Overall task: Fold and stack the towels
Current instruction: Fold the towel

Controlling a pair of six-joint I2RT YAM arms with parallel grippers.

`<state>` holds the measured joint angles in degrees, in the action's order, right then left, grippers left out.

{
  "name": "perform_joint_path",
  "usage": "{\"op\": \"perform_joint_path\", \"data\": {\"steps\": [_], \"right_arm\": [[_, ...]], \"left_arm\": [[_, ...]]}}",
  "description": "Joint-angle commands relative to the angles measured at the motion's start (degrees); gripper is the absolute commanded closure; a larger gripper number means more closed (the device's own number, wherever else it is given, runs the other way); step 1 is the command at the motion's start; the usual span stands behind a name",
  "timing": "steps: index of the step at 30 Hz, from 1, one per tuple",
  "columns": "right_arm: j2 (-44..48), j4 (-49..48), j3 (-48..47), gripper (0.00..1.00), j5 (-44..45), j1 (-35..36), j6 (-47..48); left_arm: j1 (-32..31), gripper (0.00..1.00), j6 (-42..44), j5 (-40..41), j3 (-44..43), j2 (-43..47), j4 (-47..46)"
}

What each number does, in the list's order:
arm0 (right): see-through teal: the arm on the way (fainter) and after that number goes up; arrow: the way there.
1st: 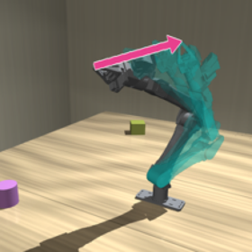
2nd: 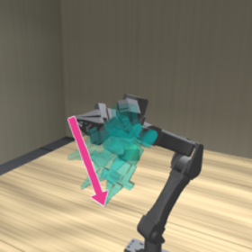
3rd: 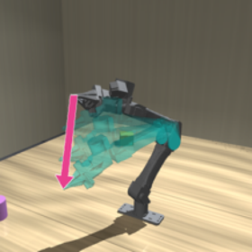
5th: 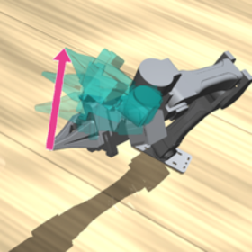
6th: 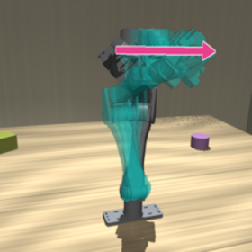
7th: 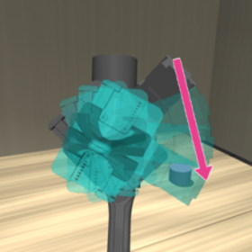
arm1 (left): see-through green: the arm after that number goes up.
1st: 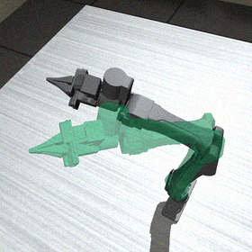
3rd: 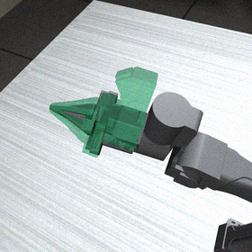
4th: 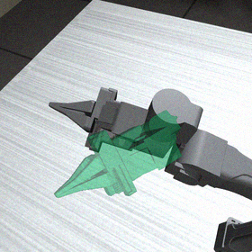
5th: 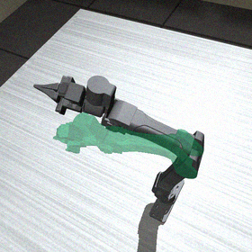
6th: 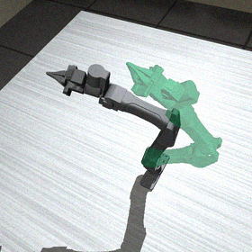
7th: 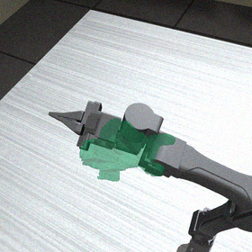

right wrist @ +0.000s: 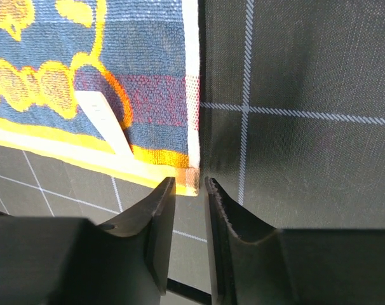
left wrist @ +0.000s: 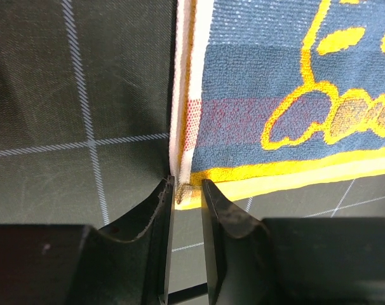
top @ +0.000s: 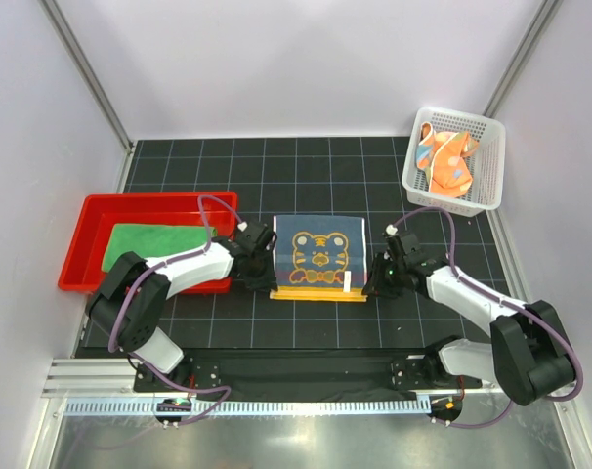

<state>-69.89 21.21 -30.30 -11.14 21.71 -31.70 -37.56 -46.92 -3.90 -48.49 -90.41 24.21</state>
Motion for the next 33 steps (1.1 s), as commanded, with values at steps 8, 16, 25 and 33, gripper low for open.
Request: {"op": "perform_joint_path", "data": {"steps": [8, 16, 25, 33], "right_arm": [[2.21, -1.35, 0.33, 0.76, -1.08, 0.17, -1.17], [3.09, -1.7, 0.42, 0.77, -1.52, 0.08, -1.78], [2.39, -0.82, 0.95, 0.68, 2.25, 0.17, -2.14], [1.6, -1.0, 1.3, 0.54, 3.75, 0.17, -3.28]], "left_arm": [[-1.37, 0.73, -1.25, -0.93, -1.26, 0.67, -1.18], [-1.46, 0.73, -2.04, -2.25, -2.22, 2.78, -1.18], [-1.55, 0.73, -2.65, -2.51, -1.87, 2.78, -1.53], [-1.55, 0.72, -3.01, -2.51, -1.87, 3.31, -1.71]]}}
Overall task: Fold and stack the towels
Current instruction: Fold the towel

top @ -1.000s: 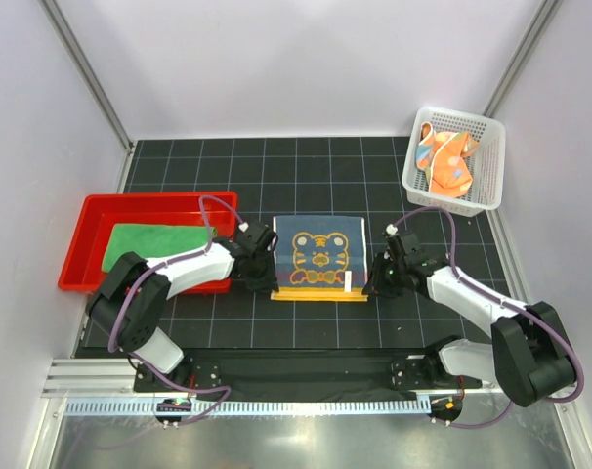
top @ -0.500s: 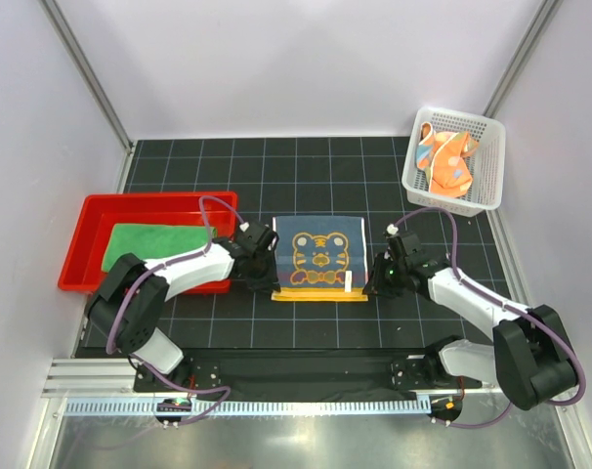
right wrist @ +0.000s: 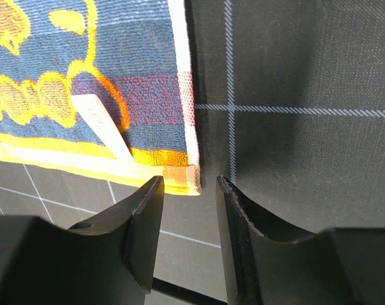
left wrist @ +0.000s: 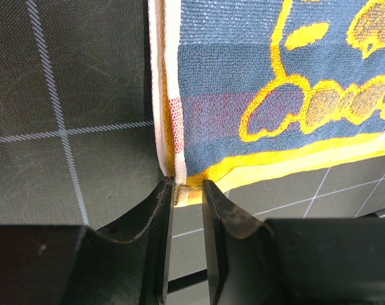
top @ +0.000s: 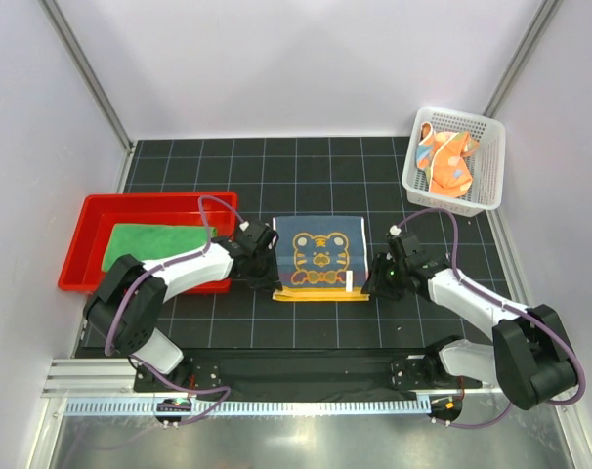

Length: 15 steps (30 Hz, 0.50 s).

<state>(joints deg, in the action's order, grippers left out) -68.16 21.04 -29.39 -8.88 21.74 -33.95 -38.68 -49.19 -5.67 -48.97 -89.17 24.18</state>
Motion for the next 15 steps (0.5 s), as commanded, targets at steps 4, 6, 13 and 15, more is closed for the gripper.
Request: {"op": "perform_joint_path", "data": {"steps": [4, 6, 13, 15], "right_arm": [[-1.01, -1.96, 0.56, 0.54, 0.63, 0.15, -1.64], [-1.18, -2.75, 0.91, 0.54, 0.01, 0.15, -1.9], [-1.27, -3.72, 1.26, 0.56, -0.43, 0.15, -2.17], [-1.19, -3.72, 1.26, 0.55, -0.52, 0.15, -1.99]], "left_arm": [[-0.52, 0.7, -1.08, -1.27, -1.92, 2.5, -1.6], [-0.61, 0.7, -1.26, -1.36, -1.92, 2.59, -1.6], [-1.22, 0.7, -1.7, -1.27, -1.92, 1.72, -1.77], [-1.49, 0.69, -1.87, -1.18, -2.01, 1.98, -1.86]]}}
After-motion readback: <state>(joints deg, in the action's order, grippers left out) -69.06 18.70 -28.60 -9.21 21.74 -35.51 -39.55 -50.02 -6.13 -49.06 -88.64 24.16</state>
